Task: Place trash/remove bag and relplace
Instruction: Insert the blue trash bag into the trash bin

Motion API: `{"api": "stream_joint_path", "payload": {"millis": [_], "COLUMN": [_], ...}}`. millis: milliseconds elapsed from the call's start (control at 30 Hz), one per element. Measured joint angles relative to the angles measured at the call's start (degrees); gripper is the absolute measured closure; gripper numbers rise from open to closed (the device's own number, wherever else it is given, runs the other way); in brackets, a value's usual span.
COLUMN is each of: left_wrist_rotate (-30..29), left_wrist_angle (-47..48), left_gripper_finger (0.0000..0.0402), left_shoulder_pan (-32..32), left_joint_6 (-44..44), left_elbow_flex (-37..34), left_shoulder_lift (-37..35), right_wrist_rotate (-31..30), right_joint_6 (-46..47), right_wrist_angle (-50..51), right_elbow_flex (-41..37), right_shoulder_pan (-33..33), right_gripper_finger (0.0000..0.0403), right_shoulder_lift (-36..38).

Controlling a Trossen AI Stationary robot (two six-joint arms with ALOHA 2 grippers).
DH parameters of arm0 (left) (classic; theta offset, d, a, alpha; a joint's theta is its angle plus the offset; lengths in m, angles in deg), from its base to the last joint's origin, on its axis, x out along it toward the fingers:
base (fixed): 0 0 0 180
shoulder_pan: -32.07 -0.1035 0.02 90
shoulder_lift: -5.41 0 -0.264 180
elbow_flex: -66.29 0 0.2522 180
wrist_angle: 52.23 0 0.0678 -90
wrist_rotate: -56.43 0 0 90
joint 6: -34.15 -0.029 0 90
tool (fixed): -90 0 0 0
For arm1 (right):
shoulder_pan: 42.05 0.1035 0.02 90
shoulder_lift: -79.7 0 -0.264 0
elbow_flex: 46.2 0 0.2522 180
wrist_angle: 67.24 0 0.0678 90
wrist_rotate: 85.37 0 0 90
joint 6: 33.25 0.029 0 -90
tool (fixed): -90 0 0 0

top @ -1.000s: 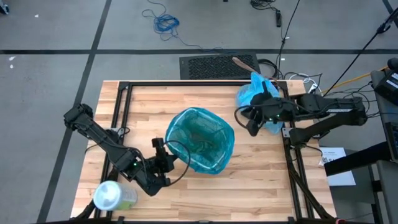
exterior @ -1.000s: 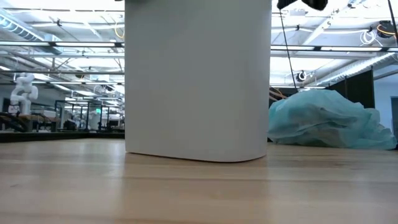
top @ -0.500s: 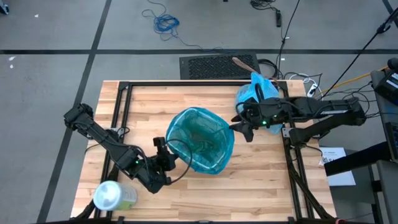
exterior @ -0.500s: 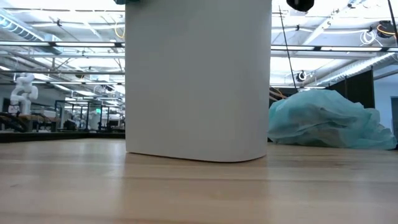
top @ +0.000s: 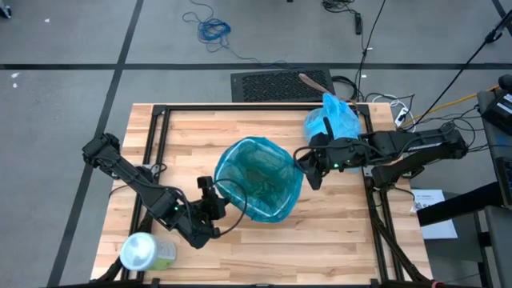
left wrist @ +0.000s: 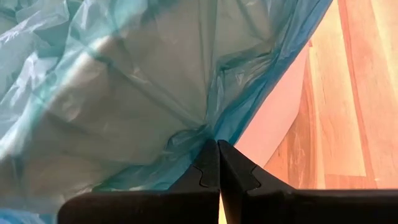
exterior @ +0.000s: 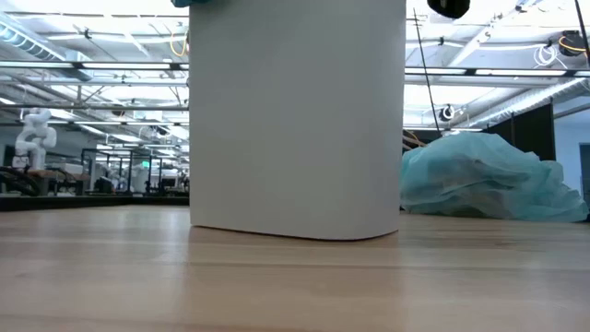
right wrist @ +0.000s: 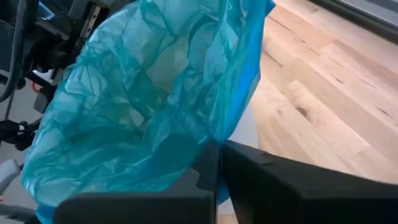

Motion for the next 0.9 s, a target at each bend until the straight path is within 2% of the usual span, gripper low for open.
{"api": "stream_joint_path", "payload": {"millis": [133,333,600,900], "left_wrist_rotate": [0.0,0.2,0.8,0.8], "left_wrist_angle": [0.0,0.0,0.0,0.0], "left_gripper_finger": [0.0402,0.0402,0.0402,0.0402], "left_shoulder_pan": [-0.1,-0.1,-0.1,-0.5], "left_joint_6": [0.0,0.1,0.0,0.1], "left_elbow_flex": [0.0,0.0,0.0,0.0], "left_shoulder_lift": [0.0,0.0,0.0,0.0], "right_wrist_rotate": [-1.1,-4.4,-12.0,-16.9], "right_joint_6": [0.2,0.2,3.5,5.8], "right_wrist_angle": [0.7,2.3,9.3,9.7], "right_elbow_flex": [0.0,0.0,0.0,0.0], "right_shoulder_pan": [1.2,3.4,6.2,10.4], "right_gripper_finger": [0.0387,0.04,0.0402,0.0403], "right_shoulder_lift": [0.3,0.8,1.3,-1.7]}}
